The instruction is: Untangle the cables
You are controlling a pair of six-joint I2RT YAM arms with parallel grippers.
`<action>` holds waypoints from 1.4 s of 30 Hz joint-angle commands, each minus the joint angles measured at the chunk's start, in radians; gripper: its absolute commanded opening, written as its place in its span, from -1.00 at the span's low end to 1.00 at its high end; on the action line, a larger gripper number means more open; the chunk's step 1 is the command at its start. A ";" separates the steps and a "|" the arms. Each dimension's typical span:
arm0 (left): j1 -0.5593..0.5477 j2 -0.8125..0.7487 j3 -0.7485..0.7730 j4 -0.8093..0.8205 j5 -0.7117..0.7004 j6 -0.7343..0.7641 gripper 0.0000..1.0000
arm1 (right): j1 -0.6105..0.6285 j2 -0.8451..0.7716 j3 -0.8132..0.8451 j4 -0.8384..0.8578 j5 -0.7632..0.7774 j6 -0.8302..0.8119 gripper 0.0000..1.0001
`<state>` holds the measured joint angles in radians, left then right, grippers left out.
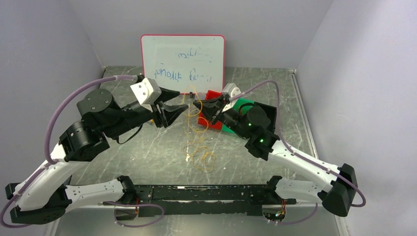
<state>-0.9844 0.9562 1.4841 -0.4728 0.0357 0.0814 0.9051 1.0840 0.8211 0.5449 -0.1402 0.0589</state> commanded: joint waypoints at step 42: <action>-0.002 0.048 -0.448 0.047 -0.122 -0.300 0.33 | -0.658 -0.089 0.070 -0.567 0.692 -0.021 -1.00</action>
<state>-0.9844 0.9993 1.0664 -0.4801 -0.1181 -0.1780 0.2817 1.0012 0.9066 -0.0940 0.5316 0.0563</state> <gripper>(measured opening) 0.665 0.010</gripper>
